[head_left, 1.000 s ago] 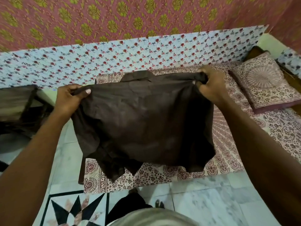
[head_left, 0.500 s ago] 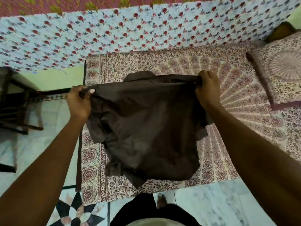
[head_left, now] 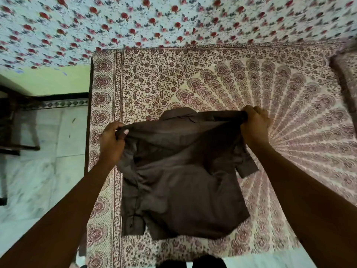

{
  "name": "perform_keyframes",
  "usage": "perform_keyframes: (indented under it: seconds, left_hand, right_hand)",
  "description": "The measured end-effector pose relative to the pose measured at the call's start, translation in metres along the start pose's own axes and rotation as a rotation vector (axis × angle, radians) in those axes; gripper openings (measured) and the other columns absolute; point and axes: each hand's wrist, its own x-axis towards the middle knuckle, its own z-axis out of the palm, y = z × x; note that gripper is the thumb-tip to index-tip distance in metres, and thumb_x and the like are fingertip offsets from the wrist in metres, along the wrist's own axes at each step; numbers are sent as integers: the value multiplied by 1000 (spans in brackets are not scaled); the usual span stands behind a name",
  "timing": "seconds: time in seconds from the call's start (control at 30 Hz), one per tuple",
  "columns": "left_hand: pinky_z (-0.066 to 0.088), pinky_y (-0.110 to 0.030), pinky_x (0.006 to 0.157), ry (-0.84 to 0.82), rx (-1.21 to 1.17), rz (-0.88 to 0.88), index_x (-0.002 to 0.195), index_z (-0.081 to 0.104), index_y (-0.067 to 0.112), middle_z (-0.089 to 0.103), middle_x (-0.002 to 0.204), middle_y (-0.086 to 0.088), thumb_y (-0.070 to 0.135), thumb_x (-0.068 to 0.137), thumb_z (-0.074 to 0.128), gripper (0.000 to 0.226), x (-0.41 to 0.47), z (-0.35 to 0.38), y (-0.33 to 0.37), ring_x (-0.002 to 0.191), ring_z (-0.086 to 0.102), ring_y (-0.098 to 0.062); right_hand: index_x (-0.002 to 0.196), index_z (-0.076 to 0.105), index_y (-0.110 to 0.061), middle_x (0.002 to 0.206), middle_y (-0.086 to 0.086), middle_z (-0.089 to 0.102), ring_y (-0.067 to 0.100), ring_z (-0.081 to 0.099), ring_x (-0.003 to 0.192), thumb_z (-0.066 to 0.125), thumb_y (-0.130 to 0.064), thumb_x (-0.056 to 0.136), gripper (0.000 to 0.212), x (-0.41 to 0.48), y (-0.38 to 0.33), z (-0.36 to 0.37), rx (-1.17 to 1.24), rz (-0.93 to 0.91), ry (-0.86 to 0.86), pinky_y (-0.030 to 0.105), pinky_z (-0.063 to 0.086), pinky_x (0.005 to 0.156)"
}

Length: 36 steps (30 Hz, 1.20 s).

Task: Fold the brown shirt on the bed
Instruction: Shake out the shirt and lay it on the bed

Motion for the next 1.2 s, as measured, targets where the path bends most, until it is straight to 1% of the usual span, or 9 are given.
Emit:
perform_keyframes:
  seconds: [0.2,0.3,0.37,0.53,0.63,0.8,0.93,1.03,1.2]
  left_hand:
    - [42,-35,73,143,-70,4,109,52,7,59,96,-4,-6,95,49,19,84,58,-7,86,56,-21]
    - [43,-41,61,93,150,183,110,47,15,61,100,-16,-15,81,48,42,105,93,-16,76,58,-35]
    - [43,-42,59,-1,298,203,109,52,18,60,113,-15,-16,73,53,49,119,119,-31,83,60,-41]
    - [53,-54,94,-223,448,161,126,67,8,61,136,-18,-14,69,62,61,154,171,-78,118,59,-45]
    - [52,-55,99,-156,398,204,144,55,8,53,150,-15,-10,78,61,68,163,190,-81,126,58,-41]
    - [56,-59,89,-97,426,205,156,34,24,33,164,3,-5,82,60,84,175,214,-78,128,57,-38]
    - [55,-56,77,-149,519,194,159,20,34,22,168,9,8,92,57,81,201,237,-79,117,60,-42]
    - [52,-49,62,-156,612,209,161,13,33,10,170,14,6,89,59,89,224,253,-75,106,63,-43]
    - [50,-69,87,-228,693,117,159,15,28,0,171,9,6,82,74,99,255,274,-67,128,51,-49]
  right_hand:
    - [119,55,-8,122,18,55,40,43,118,40,3,73,50,92,-8,67,150,-7,45,58,36,102]
    - [116,53,-9,119,18,54,39,45,116,39,-1,72,47,122,-3,110,168,55,80,58,36,99]
    - [118,51,-11,120,18,55,39,45,119,49,-1,75,44,142,7,142,149,117,-30,56,34,100]
    - [112,61,-10,113,19,60,41,50,117,57,-28,71,45,180,27,199,203,114,-227,45,32,90]
    - [106,61,-15,105,11,61,38,54,116,66,-27,82,27,197,34,214,213,105,-135,54,34,103]
    - [100,54,-15,82,-10,43,32,52,110,52,0,84,22,227,36,224,288,30,144,46,29,95]
    - [107,54,-10,108,9,60,32,45,117,46,2,84,27,262,38,237,224,24,123,38,17,86]
    - [113,54,-9,117,9,60,33,44,119,40,-2,82,35,281,38,245,252,61,198,45,22,88]
    - [133,45,-12,133,14,55,36,41,131,55,-10,91,43,314,38,262,134,146,60,58,26,101]
